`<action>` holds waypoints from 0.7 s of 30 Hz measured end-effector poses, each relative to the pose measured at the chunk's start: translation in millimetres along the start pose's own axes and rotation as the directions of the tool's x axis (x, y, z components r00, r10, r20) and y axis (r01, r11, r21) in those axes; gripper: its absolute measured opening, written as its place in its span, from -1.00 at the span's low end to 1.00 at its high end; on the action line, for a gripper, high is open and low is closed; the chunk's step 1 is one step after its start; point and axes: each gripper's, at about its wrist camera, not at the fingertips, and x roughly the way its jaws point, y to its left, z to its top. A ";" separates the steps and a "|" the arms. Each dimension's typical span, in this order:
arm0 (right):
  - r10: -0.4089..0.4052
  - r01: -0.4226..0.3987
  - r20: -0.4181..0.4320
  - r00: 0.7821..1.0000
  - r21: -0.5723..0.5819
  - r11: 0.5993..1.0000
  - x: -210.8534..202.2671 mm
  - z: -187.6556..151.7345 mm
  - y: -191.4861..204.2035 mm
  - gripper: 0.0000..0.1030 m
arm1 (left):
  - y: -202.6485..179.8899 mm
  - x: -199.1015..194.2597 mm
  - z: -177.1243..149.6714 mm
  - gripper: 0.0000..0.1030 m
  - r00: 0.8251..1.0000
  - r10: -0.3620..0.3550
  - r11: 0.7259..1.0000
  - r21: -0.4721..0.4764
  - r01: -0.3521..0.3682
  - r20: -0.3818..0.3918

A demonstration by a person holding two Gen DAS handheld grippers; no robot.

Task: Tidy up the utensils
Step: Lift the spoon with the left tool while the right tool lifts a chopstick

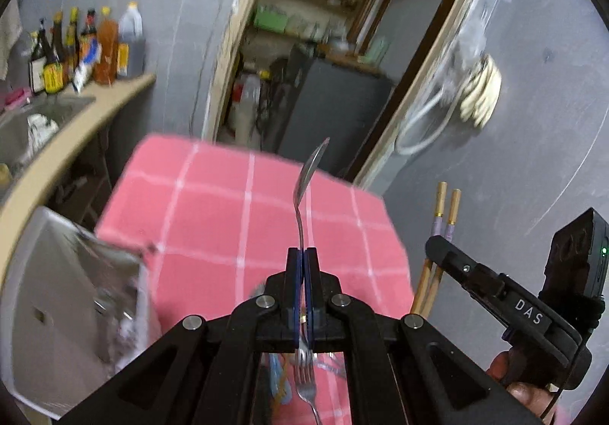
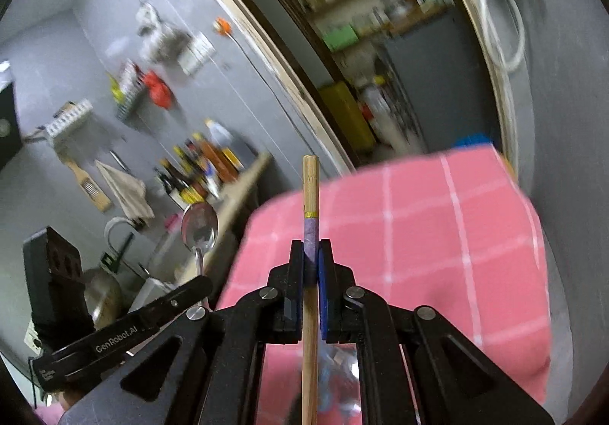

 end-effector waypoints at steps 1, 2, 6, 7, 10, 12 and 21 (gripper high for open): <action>0.021 -0.021 0.033 0.999 -0.012 1.000 -3.6 6.5 10.3 -0.88 | 3.0 -10.8 7.0 -0.96 0.999 0.001 1.000 0.000 -0.001 0.032; 0.039 -0.037 0.060 0.997 -0.026 0.999 -5.8 12.0 20.7 -0.88 | 6.7 -21.6 13.7 -0.96 0.998 0.002 1.000 0.001 -0.002 0.063; 0.122 -0.115 0.151 0.981 -0.053 0.992 -8.2 25.6 59.9 -0.88 | 26.8 -59.0 33.4 -0.96 0.985 0.019 1.000 0.003 -0.019 0.174; 0.141 -0.134 0.173 0.975 -0.053 0.990 -7.2 28.1 71.2 -0.88 | 32.9 -67.1 36.9 -0.96 0.980 0.020 1.000 0.001 -0.021 0.199; 0.203 -0.190 0.228 0.952 -0.078 0.979 -0.4 29.5 103.6 -0.88 | 57.1 -89.3 43.1 -0.96 0.959 0.023 1.000 -0.007 -0.022 0.281; 0.229 -0.211 0.252 0.940 -0.096 0.973 5.6 26.3 123.0 -0.88 | 70.3 -96.8 41.4 -0.96 0.948 0.026 1.000 -0.017 -0.022 0.318; 0.229 -0.196 0.237 0.944 -0.157 0.968 48.1 -10.7 158.5 -0.88 | 116.2 -82.6 22.1 -0.96 0.935 -0.050 0.994 -0.073 0.081 0.351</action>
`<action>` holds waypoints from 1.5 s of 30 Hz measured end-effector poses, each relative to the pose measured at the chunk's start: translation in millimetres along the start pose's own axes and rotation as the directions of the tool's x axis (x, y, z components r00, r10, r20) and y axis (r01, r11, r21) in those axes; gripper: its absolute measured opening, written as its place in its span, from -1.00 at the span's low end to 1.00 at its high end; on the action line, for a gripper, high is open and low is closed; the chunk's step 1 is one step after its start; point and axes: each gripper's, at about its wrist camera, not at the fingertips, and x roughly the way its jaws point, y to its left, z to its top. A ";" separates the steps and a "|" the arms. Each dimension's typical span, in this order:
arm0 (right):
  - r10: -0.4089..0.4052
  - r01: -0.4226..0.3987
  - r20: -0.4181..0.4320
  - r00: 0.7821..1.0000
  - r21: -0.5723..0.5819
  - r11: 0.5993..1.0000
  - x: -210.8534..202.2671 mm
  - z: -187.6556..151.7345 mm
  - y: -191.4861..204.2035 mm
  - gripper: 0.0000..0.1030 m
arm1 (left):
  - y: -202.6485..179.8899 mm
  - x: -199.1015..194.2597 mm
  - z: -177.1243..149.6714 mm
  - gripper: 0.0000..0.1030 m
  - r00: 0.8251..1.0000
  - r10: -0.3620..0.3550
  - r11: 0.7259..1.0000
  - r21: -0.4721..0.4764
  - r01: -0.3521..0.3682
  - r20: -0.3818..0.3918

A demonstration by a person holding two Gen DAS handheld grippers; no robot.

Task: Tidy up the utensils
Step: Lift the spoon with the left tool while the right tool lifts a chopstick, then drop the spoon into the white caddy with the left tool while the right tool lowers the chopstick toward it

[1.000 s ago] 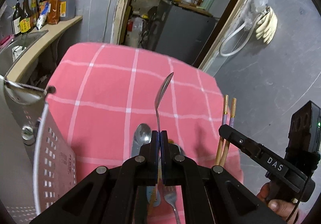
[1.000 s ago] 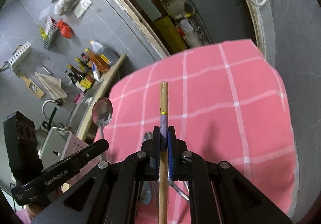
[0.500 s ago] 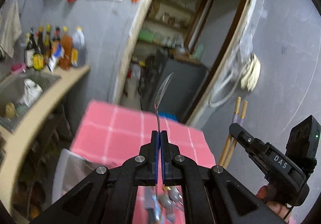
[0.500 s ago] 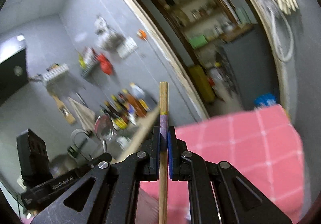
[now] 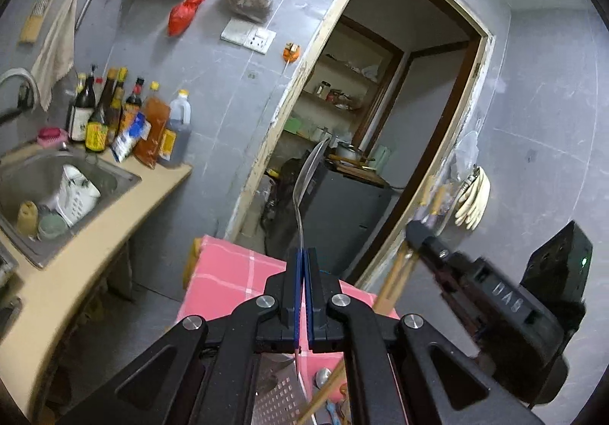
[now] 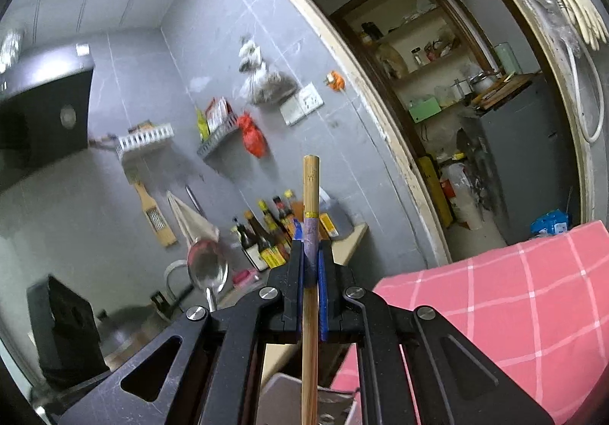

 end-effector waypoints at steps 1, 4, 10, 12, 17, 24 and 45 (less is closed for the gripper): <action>-0.007 0.007 -0.012 1.000 -0.012 1.000 3.2 -5.9 0.3 -0.88 | 4.3 2.6 -1.3 -0.96 1.000 -0.012 1.000 -0.019 0.012 -0.005; -0.014 0.013 -0.043 0.999 -0.017 1.000 6.5 -18.4 -2.5 -0.88 | 13.7 11.8 -6.8 -0.96 0.999 -0.039 0.998 -0.054 0.039 -0.008; 0.000 -0.002 -0.096 0.995 -0.026 1.000 9.6 -38.4 -4.1 -0.88 | 26.0 19.6 -29.3 -0.96 0.997 -0.008 1.000 -0.003 0.007 -0.071; 0.005 -0.007 -0.120 0.993 -0.021 1.000 11.7 -45.0 -5.4 -0.88 | 25.9 16.2 -35.0 -0.96 0.996 0.006 1.000 0.024 -0.004 -0.086; 0.007 -0.011 -0.167 0.986 -0.022 1.000 17.1 -58.7 -7.8 -0.88 | 25.8 15.6 -44.4 -0.95 0.990 0.032 0.996 0.083 -0.021 -0.134; 0.008 -0.006 -0.227 0.974 0.007 1.000 21.9 -67.1 -17.3 -0.87 | 29.1 10.5 -47.6 -0.95 0.987 0.016 0.998 0.067 -0.005 -0.163; 0.022 -0.011 -0.278 0.960 0.041 0.999 16.2 -60.6 -18.5 -0.65 | 21.3 5.0 -51.3 -0.62 0.983 0.009 0.998 0.066 0.004 -0.185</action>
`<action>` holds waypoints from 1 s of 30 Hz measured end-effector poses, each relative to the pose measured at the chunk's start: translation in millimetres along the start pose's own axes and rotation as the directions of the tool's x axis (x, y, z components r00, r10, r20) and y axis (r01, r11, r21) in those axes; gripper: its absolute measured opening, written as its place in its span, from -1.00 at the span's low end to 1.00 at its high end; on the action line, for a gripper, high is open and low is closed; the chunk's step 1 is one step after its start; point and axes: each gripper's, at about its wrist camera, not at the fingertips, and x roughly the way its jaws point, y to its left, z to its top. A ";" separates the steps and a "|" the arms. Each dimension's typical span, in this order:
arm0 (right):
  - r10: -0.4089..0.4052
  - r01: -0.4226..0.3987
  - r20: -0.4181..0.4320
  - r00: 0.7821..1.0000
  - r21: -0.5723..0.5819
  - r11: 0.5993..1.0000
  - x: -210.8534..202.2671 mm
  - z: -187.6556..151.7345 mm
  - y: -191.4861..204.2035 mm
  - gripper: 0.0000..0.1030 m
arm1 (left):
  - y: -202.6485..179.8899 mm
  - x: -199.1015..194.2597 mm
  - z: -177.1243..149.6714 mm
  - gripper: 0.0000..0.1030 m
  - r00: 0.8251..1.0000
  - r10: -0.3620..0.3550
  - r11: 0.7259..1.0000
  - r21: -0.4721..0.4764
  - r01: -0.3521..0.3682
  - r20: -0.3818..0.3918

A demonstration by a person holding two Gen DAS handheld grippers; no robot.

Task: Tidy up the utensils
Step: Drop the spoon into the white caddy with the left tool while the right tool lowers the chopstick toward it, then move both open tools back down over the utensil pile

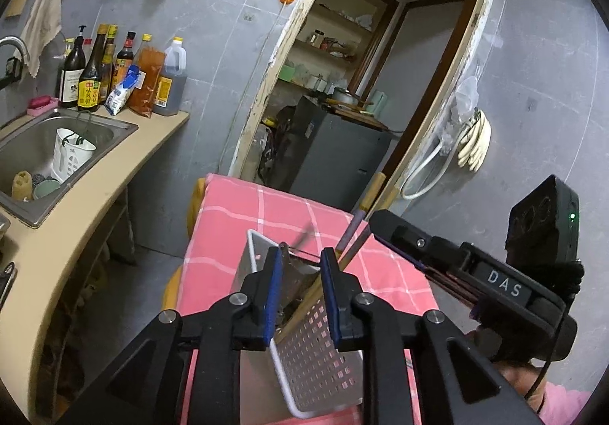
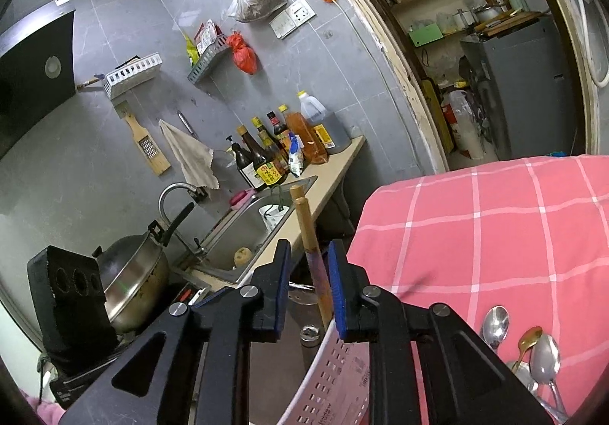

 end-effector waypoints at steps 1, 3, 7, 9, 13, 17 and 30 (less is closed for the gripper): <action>0.002 -0.002 -0.001 1.000 0.003 1.000 -0.2 0.0 -0.2 -0.65 | -0.3 -0.2 0.1 -0.62 1.000 0.002 1.000 -0.002 -0.002 -0.001; 0.002 -0.002 -0.001 1.000 0.009 1.000 -1.5 -0.3 -0.8 -0.65 | 0.2 -1.2 0.7 -0.62 1.000 -0.003 1.000 -0.012 0.003 -0.002; 0.002 -0.002 0.000 1.000 0.013 1.000 -5.7 -1.4 -1.5 -0.60 | -0.4 -4.3 2.2 -0.62 1.000 0.004 1.000 -0.024 -0.004 0.009; -0.001 0.001 0.006 1.000 0.013 1.000 -7.4 -1.0 -2.2 -0.31 | -0.4 -5.2 2.7 -0.62 1.000 0.010 1.000 -0.026 -0.010 0.012; -0.011 0.010 0.033 0.999 0.015 1.000 -20.8 3.0 -2.7 -0.25 | -0.6 -9.4 3.4 -0.37 0.999 0.023 0.999 -0.031 -0.022 0.027; -0.064 0.061 0.084 0.994 0.031 0.998 -47.0 7.5 -9.0 0.00 | -4.2 -17.4 4.3 -0.06 0.998 0.034 0.998 -0.051 -0.031 0.052; -0.305 0.301 0.047 0.951 0.067 0.951 -147.8 2.4 -91.8 0.66 | -84.9 -26.0 -5.7 0.72 0.997 -0.023 0.998 0.068 0.018 0.078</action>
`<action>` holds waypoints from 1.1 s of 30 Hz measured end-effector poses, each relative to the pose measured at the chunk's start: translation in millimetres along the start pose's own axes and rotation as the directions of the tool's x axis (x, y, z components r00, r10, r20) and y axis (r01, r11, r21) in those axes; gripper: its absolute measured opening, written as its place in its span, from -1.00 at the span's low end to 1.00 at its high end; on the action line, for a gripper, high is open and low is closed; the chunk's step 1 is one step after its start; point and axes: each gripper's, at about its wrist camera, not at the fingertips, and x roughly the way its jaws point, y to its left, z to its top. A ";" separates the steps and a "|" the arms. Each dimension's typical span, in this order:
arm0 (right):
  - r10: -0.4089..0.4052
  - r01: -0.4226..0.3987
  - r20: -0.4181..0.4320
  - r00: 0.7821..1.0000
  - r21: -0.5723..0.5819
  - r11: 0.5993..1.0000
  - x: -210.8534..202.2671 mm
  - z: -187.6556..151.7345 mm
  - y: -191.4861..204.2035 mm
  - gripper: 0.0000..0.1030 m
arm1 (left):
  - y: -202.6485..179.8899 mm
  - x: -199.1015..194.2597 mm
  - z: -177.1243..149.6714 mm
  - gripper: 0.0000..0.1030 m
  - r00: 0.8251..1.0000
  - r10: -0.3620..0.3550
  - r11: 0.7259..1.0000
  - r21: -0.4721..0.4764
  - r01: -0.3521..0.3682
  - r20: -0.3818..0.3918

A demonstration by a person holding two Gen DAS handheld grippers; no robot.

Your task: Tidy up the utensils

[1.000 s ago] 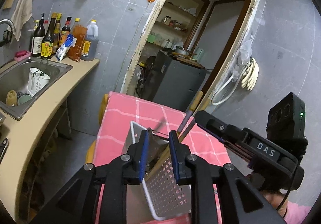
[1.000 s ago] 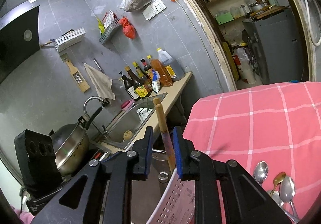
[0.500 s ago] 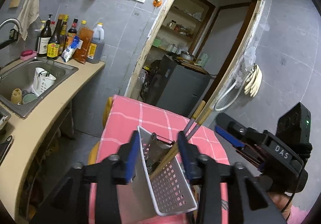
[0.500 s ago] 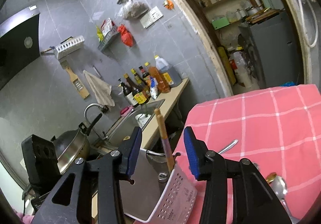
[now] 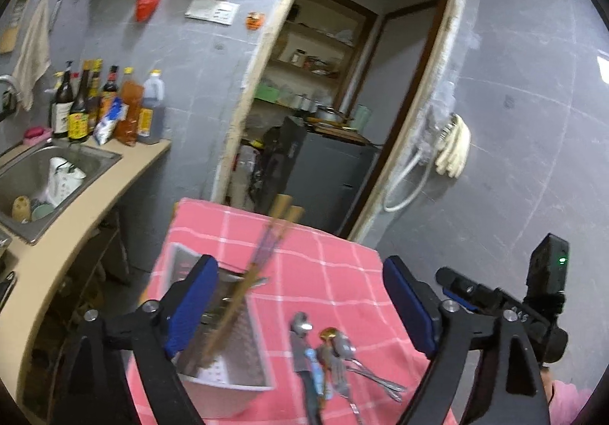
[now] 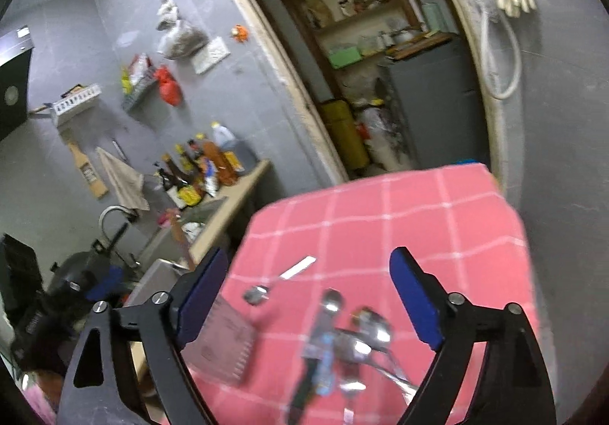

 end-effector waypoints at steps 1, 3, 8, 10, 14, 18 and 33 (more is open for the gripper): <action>-0.012 0.012 -0.010 1.000 0.000 1.000 -2.1 -0.1 -6.7 0.66 | -8.9 2.1 -1.3 0.73 1.000 -0.012 1.000 0.013 0.012 -0.007; -0.040 0.040 -0.044 0.998 -0.004 0.999 -6.4 -2.9 -24.1 0.67 | -23.9 6.8 -4.5 0.76 0.999 -0.028 0.999 0.032 0.029 -0.025; -0.072 0.073 -0.144 0.987 0.004 0.997 -5.4 -13.0 -62.5 0.67 | -52.4 27.3 -17.5 0.81 0.993 -0.055 0.996 0.058 0.061 -0.104; -0.079 0.082 -0.176 0.981 0.006 0.997 -4.1 -18.9 -75.7 0.67 | -62.5 39.0 -26.7 0.81 0.987 -0.059 0.995 0.067 0.070 -0.152; -0.083 0.089 -0.253 0.964 0.013 0.996 4.9 -30.4 -101.7 0.67 | -75.3 62.3 -44.3 0.81 0.969 -0.047 0.995 0.069 0.066 -0.241; -0.074 0.081 -0.316 0.946 0.010 0.997 18.9 -40.4 -118.1 0.67 | -74.2 92.2 -65.5 0.81 0.936 0.011 0.999 0.050 0.007 -0.353; 0.035 -0.080 -0.469 0.883 -0.077 0.994 93.0 -45.0 -118.8 0.06 | -25.9 149.1 -119.1 0.29 0.783 0.192 0.971 -0.003 -0.241 -0.591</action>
